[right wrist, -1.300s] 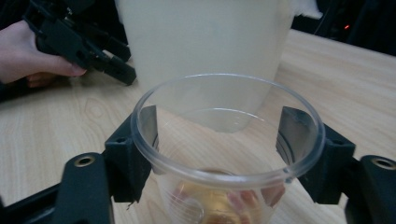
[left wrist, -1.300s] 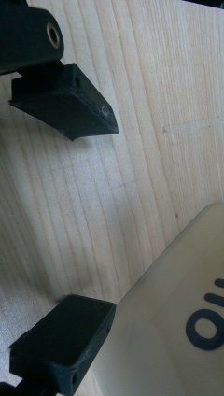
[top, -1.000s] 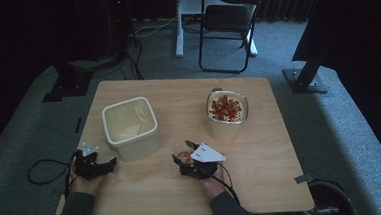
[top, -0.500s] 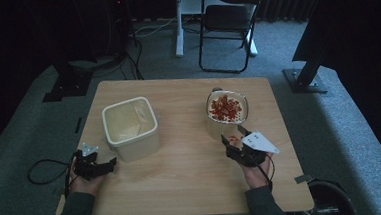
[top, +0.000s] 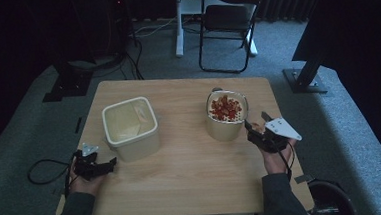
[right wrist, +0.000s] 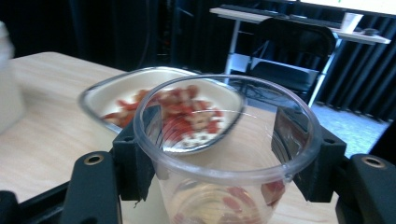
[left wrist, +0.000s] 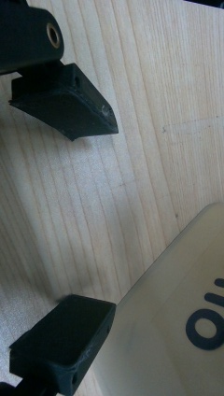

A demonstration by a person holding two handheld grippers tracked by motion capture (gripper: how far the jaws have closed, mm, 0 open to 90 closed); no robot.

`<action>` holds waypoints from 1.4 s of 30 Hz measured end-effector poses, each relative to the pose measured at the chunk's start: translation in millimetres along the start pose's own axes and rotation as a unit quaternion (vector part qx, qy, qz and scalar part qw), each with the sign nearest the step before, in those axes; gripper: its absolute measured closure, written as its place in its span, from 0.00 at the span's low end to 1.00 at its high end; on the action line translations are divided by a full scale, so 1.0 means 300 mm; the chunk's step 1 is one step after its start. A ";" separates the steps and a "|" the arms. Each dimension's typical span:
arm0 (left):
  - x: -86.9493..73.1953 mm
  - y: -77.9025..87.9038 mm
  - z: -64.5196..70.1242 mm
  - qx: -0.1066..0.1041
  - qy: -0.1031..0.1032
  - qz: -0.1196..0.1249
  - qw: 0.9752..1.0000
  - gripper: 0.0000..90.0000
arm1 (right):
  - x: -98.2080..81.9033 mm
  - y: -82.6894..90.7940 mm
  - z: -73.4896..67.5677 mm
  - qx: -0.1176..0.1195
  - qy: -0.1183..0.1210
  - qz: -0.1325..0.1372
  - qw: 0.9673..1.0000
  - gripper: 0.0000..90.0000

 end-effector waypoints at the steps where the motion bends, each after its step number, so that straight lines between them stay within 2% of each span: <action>1: 0.000 0.000 0.000 0.000 0.000 0.000 1.000 0.15 | 0.003 -0.005 0.010 -0.003 0.000 -0.001 1.000 0.38; 5: 0.000 0.000 0.000 0.000 0.000 0.000 1.000 0.15 | 0.018 -0.042 0.057 -0.011 -0.002 -0.007 1.000 0.38; 9: 0.000 0.000 0.000 0.000 0.000 0.000 1.000 0.15 | 0.022 -0.081 0.082 -0.016 -0.001 -0.018 1.000 0.38; 20: 0.000 0.000 0.000 0.000 0.000 0.000 1.000 0.15 | 0.030 -0.145 0.106 -0.017 -0.002 -0.034 0.999 0.38; 34: 0.000 0.000 0.000 0.000 0.000 0.000 1.000 0.15 | 0.125 -0.184 0.097 -0.022 0.037 -0.031 0.999 0.38; 42: 0.000 0.000 0.000 0.000 0.000 0.000 1.000 0.15 | 0.167 -0.204 0.096 -0.035 0.074 -0.043 0.996 0.39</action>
Point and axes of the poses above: each handheld gripper's, and its own axes: y roughly backward along the jaws, x roughly out of its top, z roughly to its right, the point moved 2 cm from there along -y, roughly forward along the jaws, and after that the axes turned 5 degrees about -z, right-handed, at the moved point
